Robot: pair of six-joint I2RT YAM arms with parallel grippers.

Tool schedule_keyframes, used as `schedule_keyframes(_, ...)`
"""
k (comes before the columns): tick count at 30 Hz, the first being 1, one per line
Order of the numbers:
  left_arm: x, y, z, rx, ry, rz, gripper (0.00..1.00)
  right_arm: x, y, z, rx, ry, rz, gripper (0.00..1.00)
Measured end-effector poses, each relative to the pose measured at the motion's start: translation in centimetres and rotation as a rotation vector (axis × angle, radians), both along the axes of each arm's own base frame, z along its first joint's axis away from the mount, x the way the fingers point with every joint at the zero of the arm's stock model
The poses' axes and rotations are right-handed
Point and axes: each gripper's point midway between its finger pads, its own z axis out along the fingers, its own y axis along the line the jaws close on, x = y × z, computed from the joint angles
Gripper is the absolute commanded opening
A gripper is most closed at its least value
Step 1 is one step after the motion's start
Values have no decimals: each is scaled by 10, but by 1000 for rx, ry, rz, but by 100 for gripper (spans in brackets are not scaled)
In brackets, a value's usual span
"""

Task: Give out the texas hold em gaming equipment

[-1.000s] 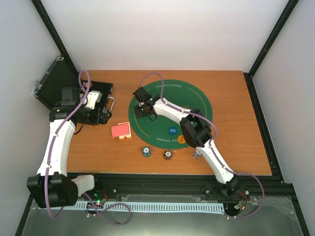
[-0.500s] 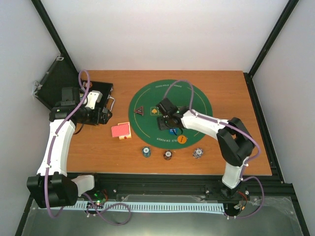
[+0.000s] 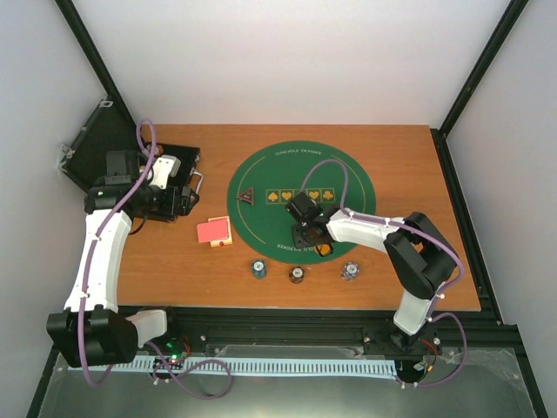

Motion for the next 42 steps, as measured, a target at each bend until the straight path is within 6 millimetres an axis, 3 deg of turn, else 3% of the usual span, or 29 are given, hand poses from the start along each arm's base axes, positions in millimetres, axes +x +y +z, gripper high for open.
schedule_keyframes(5, 0, 0, 0, 0, 0, 0, 100, 9, 7, -4, 5, -6, 0, 42)
schedule_keyframes(13, 0, 0, 0, -2, 1, -1, 100, 18, 1, -8, -3, -12, -27, 42)
schedule_keyframes(17, 0, -1, 0, -3, 1, -2, 100, 16, -6, -12, -25, -9, -35, 37)
schedule_keyframes(24, 0, 0, 0, -3, 2, -2, 100, 15, -10, -13, -48, -7, -37, 36)
schedule_keyframes(28, 0, -1, -1, -6, 6, -4, 100, 14, -12, -13, -56, -7, -39, 27)
schedule_keyframes(33, 2, -1, -5, -8, 19, -4, 100, 16, -14, -13, -58, -7, -46, 28)
schedule_keyframes(37, 2, -1, -5, -9, 18, -4, 100, 32, -15, -12, -48, -6, -74, 28)
schedule_keyframes(42, 2, -1, -5, -8, 18, -4, 100, 71, -9, -12, -25, -23, -118, 28)
